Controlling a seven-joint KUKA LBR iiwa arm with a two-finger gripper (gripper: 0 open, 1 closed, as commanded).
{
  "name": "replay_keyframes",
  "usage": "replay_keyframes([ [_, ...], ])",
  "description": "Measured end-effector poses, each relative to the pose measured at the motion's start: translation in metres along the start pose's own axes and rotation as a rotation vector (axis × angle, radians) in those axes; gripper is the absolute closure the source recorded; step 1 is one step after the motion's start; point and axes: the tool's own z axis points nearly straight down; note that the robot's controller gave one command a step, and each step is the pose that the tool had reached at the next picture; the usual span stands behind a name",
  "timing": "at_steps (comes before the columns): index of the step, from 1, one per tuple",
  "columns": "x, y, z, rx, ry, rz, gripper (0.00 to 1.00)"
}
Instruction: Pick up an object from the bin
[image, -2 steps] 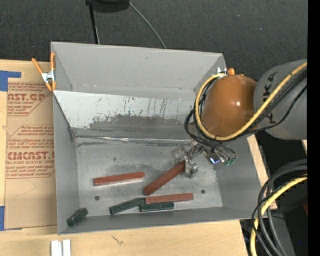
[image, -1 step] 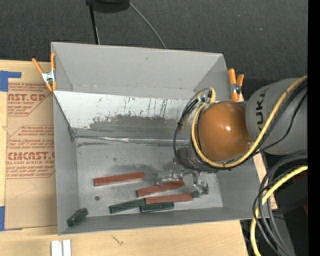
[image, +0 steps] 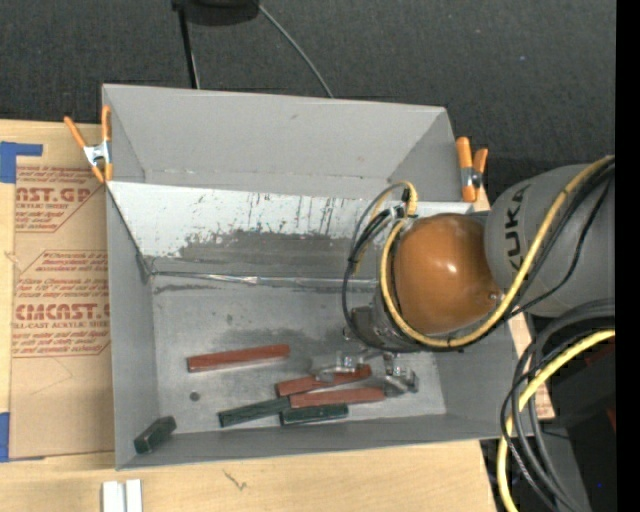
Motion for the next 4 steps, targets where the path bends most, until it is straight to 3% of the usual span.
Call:
replay_keyframes([
  [1, -0.0325, -0.0035, -0.0047, 0.002, 0.003, 0.275, 1.0],
  [2, -0.0328, -0.0017, -0.0005, 0.0, -0.001, 0.273, 0.0],
  [3, -0.0314, -0.0033, -0.0023, 0.003, 0.002, 0.275, 1.0],
  [4, -0.0314, -0.0033, -0.0023, 0.003, 0.002, 0.275, 1.0],
])
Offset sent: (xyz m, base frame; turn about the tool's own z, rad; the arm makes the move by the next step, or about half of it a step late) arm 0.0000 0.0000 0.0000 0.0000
